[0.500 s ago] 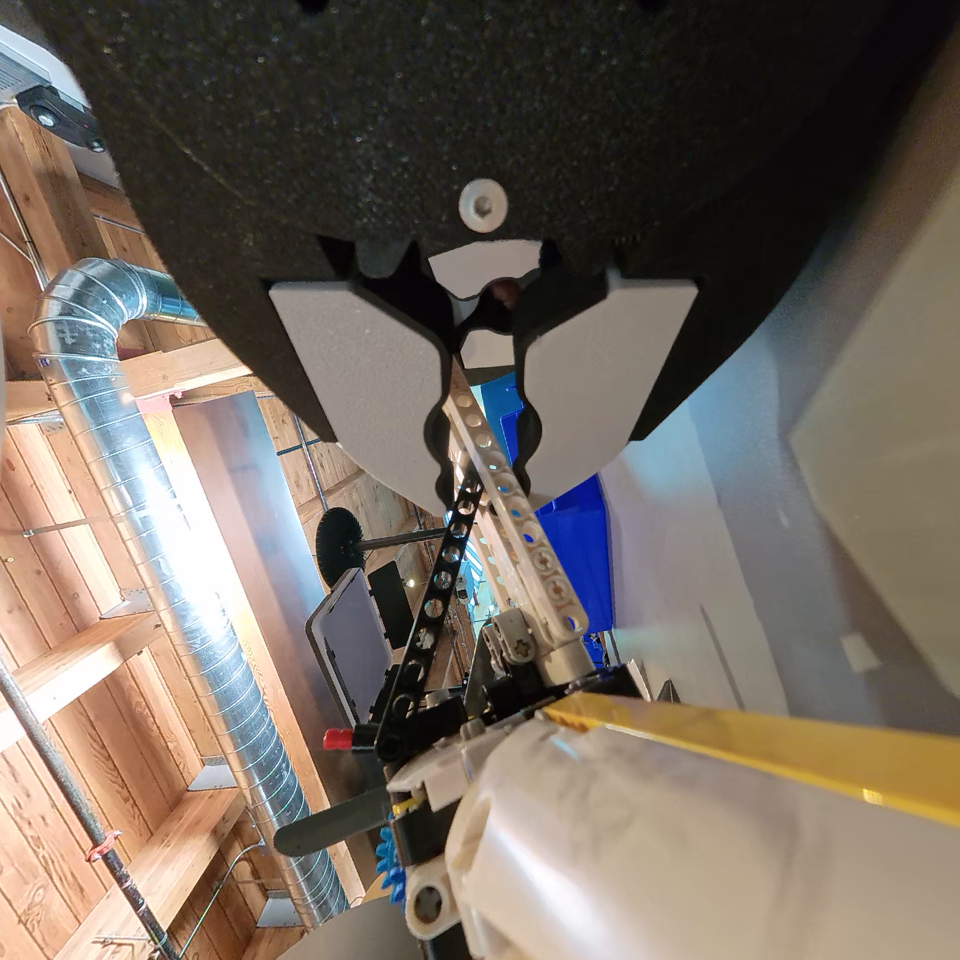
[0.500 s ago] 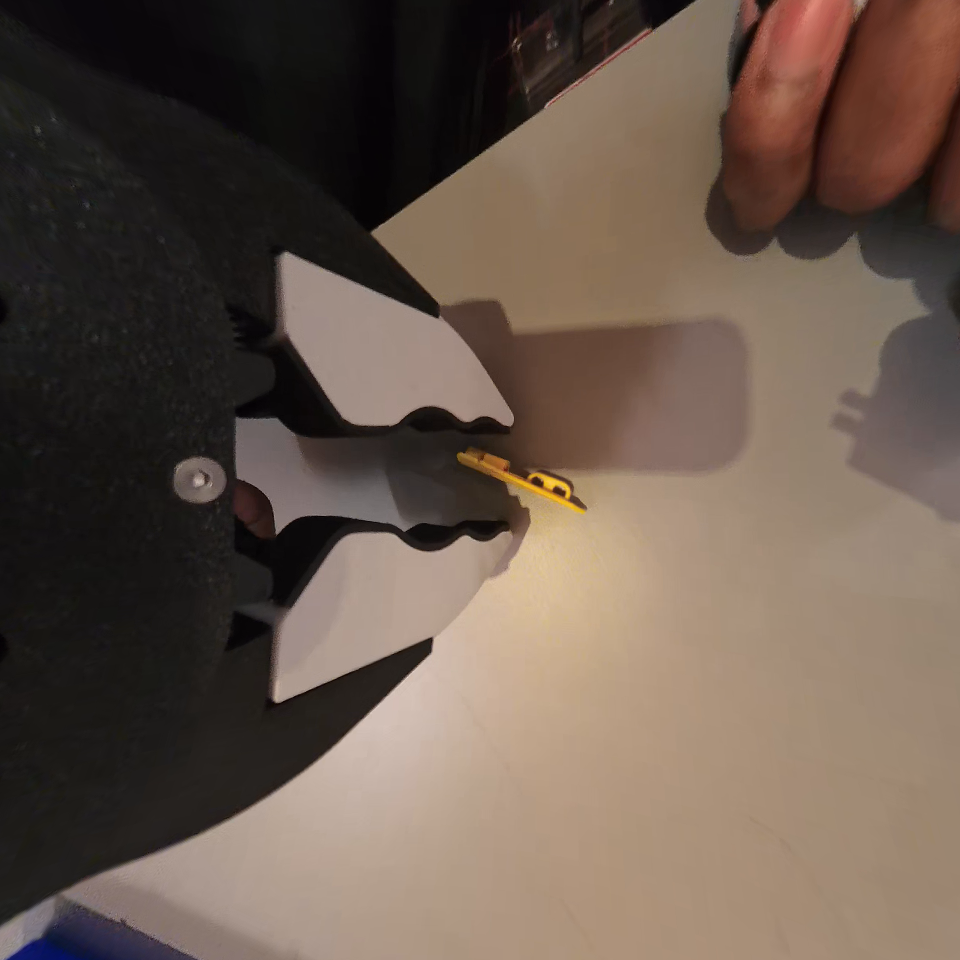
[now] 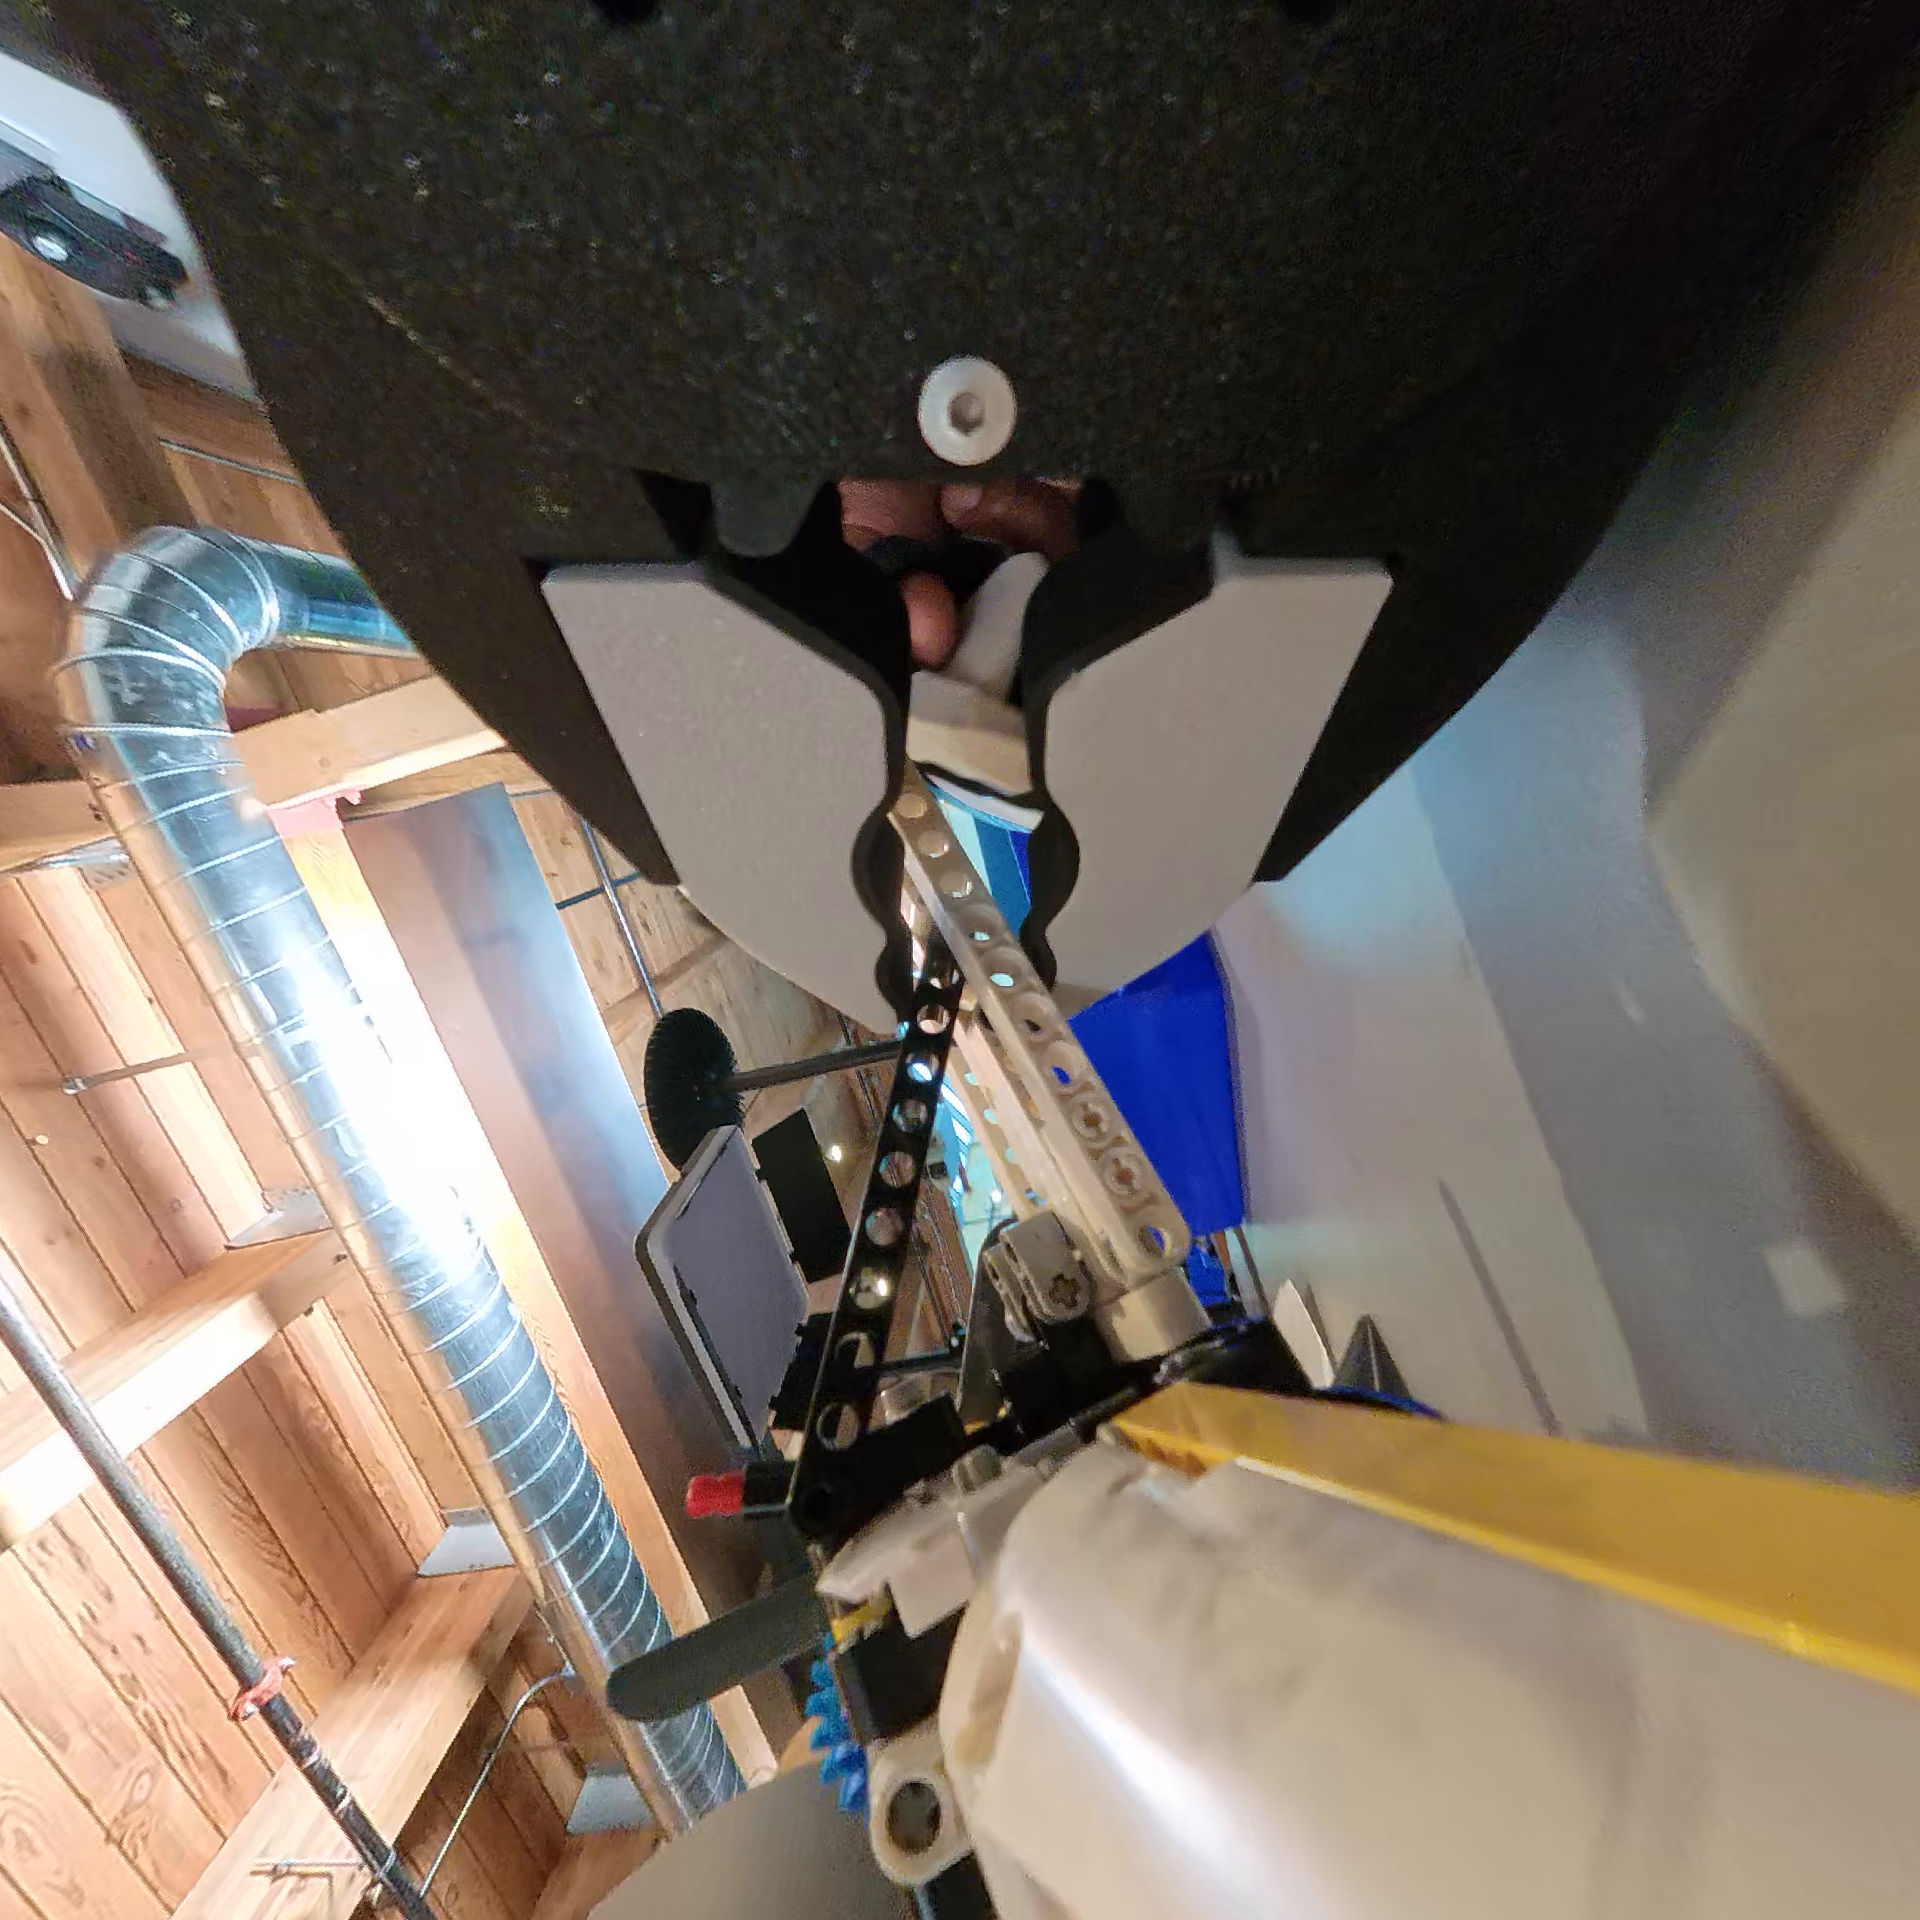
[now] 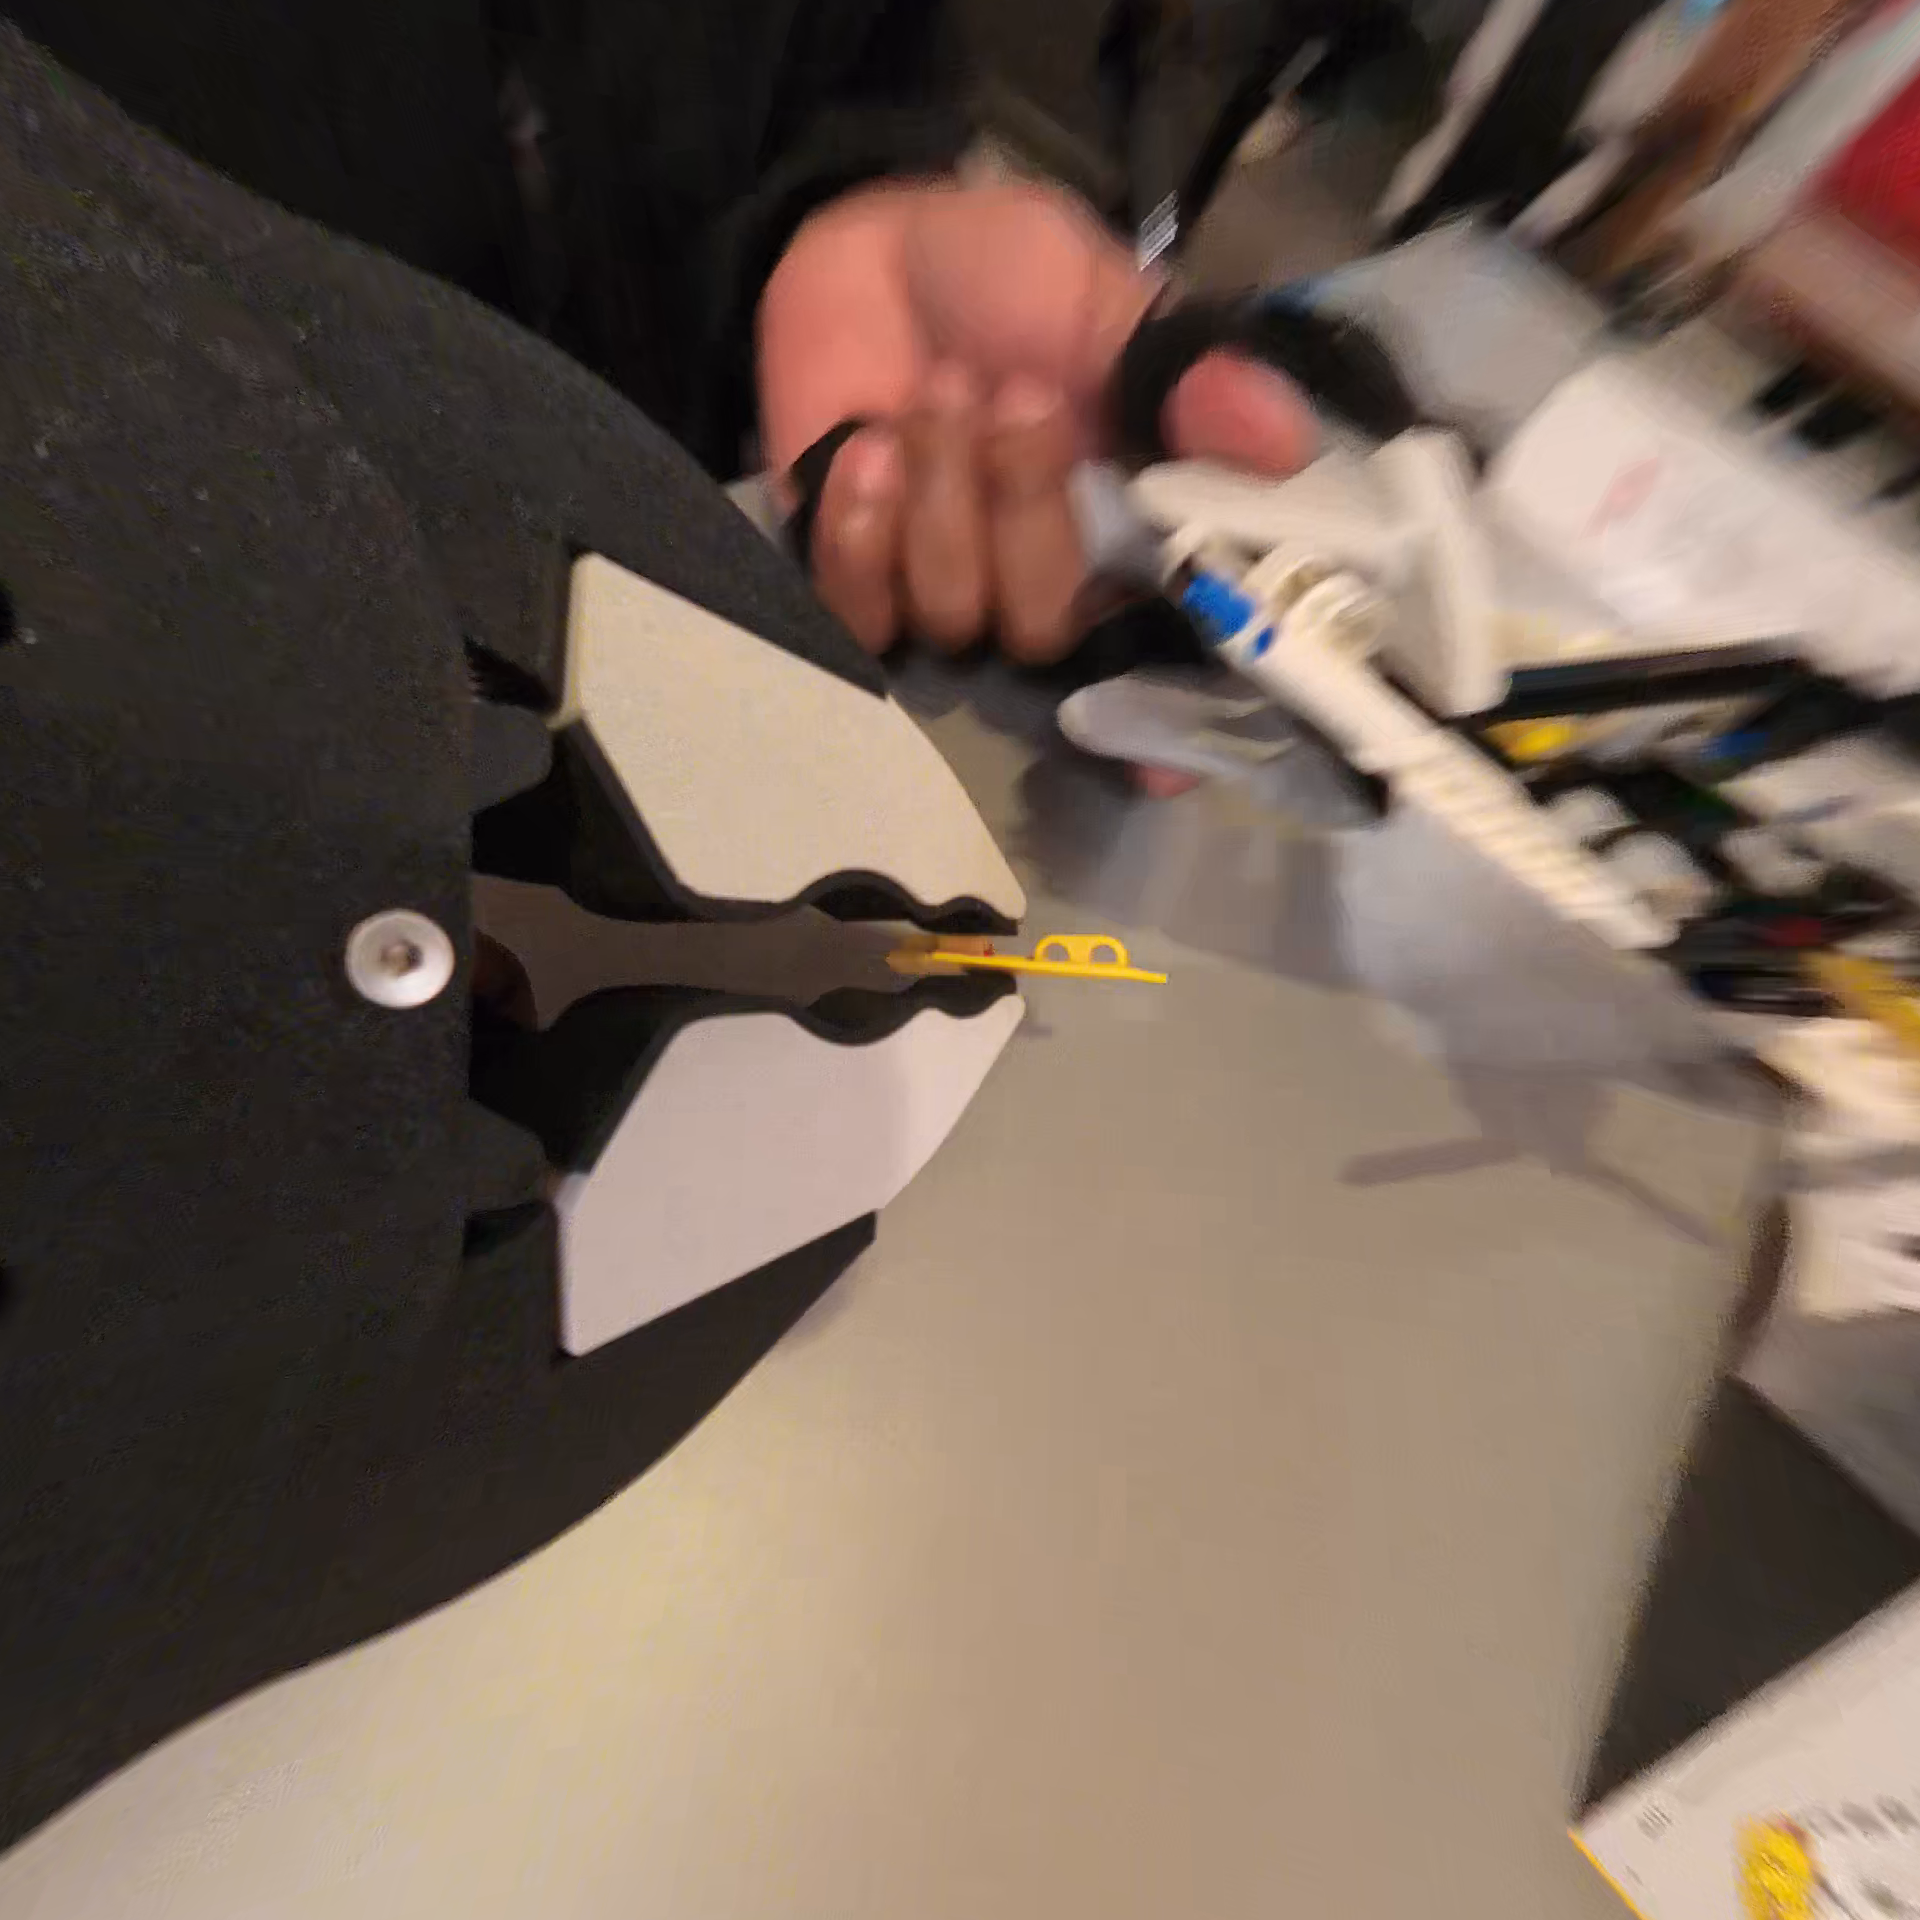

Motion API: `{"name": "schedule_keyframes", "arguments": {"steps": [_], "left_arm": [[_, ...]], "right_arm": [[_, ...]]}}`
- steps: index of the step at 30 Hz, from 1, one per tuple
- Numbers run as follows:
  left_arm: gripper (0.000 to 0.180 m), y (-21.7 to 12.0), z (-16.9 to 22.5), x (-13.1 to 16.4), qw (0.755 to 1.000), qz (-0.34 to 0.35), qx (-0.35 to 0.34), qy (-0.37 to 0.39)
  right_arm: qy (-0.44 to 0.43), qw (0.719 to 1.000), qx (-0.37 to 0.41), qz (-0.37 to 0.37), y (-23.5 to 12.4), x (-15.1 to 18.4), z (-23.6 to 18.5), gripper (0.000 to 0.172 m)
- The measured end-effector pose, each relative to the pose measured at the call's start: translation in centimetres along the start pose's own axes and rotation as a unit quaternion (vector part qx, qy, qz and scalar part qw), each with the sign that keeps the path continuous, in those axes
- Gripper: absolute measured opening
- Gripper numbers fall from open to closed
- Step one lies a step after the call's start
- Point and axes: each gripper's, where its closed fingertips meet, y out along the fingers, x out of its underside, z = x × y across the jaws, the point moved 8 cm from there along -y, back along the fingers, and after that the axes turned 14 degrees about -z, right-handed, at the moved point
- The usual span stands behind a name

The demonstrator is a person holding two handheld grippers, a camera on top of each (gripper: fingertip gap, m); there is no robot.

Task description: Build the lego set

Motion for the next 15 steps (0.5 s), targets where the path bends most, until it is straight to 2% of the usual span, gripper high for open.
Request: {"name": "schedule_keyframes", "arguments": {"steps": [2, 6, 9, 15], "left_arm": [[0.018, 0.0, -0.1, -0.1, 1.0, 0.012, -0.01, 0.002], [0.018, 0.4, -0.3, -0.3, 0.999, 0.031, -0.028, 0.007], [0.018, 0.9, -0.4, -0.1, 0.998, 0.041, -0.04, 0.009], [0.018, 1.7, -0.5, 0.5, 0.998, 0.047, -0.045, 0.014]], "right_arm": [[0.058, 0.991, -0.061, 0.108, -0.6, -0.3, 0.0, 0.007], [0.175, 0.94, -0.155, 0.25, -0.8, 0.6, -0.6, 0.007], [0.212, 0.911, -0.197, 0.293, -0.3, 1.4, -1.6, 0.007], [0.244, 0.883, -0.242, 0.321, 0.3, 1.8, -2.1, 0.007]]}}
